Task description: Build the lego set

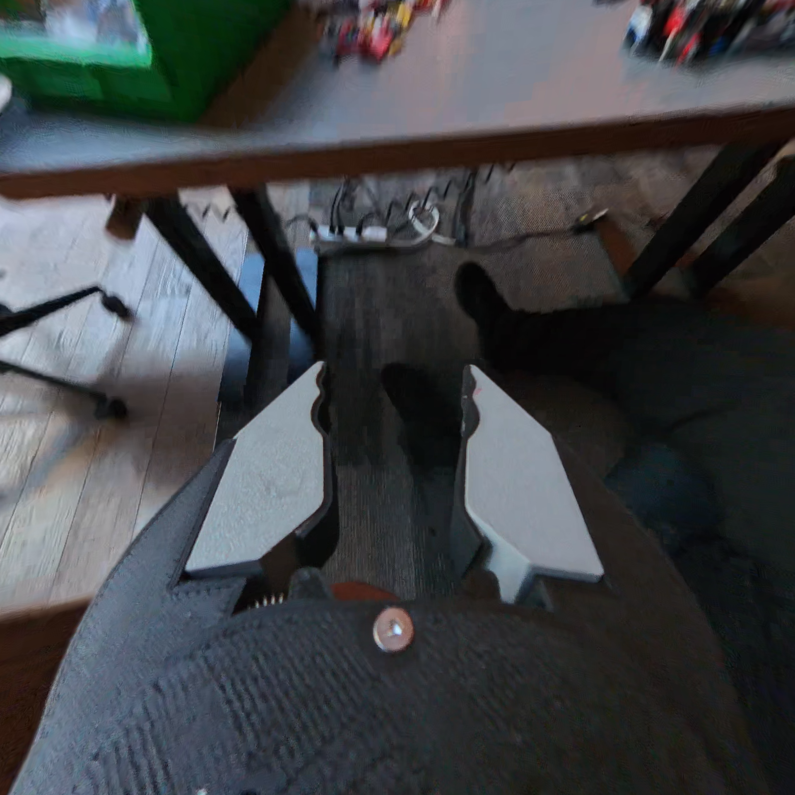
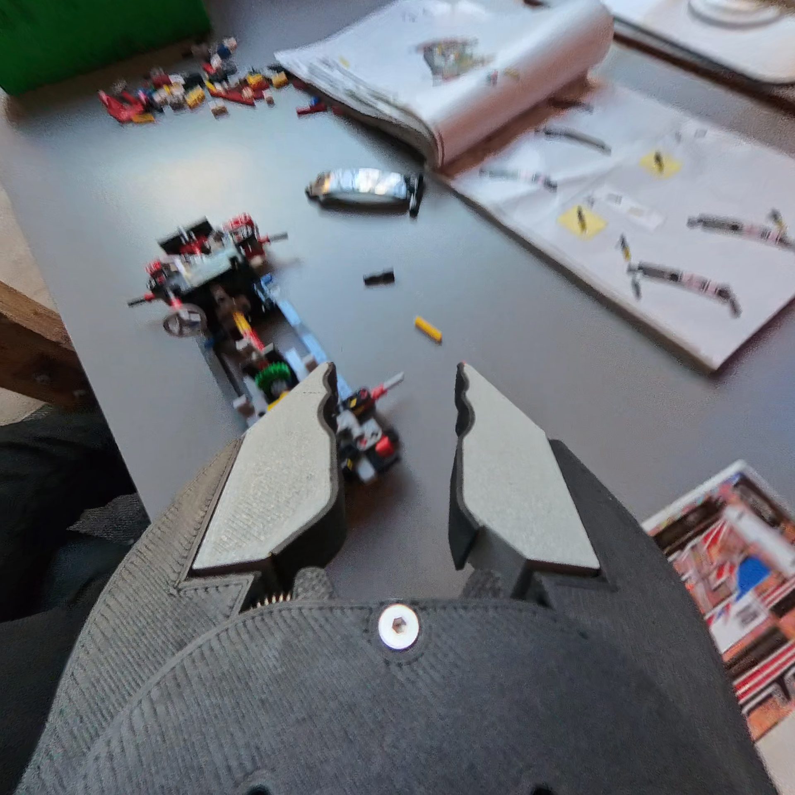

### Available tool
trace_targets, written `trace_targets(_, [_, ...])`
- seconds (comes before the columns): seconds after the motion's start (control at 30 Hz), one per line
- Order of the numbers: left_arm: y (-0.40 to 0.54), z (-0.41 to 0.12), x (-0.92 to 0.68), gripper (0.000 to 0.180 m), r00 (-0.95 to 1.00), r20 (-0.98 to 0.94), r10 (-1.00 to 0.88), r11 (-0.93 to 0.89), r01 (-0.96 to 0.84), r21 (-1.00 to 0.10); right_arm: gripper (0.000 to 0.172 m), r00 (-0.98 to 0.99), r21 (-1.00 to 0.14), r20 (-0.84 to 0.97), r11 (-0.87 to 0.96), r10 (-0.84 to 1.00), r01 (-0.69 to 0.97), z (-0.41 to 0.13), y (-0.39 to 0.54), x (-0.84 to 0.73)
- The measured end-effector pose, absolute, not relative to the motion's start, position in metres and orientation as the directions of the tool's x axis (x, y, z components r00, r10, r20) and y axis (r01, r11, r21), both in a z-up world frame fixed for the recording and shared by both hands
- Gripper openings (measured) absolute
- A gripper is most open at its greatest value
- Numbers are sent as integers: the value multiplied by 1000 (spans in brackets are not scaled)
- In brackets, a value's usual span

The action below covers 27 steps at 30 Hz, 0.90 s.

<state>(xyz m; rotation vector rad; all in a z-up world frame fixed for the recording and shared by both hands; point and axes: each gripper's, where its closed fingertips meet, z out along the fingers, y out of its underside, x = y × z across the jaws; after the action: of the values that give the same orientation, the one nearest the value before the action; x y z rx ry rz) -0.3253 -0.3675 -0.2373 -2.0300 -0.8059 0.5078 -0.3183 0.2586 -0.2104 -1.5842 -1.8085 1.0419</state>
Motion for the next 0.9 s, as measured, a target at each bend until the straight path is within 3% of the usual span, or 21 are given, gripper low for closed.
trace_targets(0.13, [-448, -295, -264, 58, 630, 4, 776, -393, 489, -779, 53, -90, -843, -131, -63, 987, 534, -233, 248, -289])
trace_targets(0.3, [-495, -310, -211, 56, 572, 102, 814, -292, 555, -779, 56, 1, -886, -152, -137, 988, 443, -226, 251, -273])
trace_targets(0.57, [-520, -331, -158, 55, 574, 70, 816, -352, 588, -728, 67, 109, -932, -269, -287, 957, 219, -198, 277, -268])
trace_targets(0.9, [-496, -330, -155, 53, 578, 95, 810, -342, 598, -725, 74, 116, -972, -194, -207, 974, 112, -186, 290, -258])
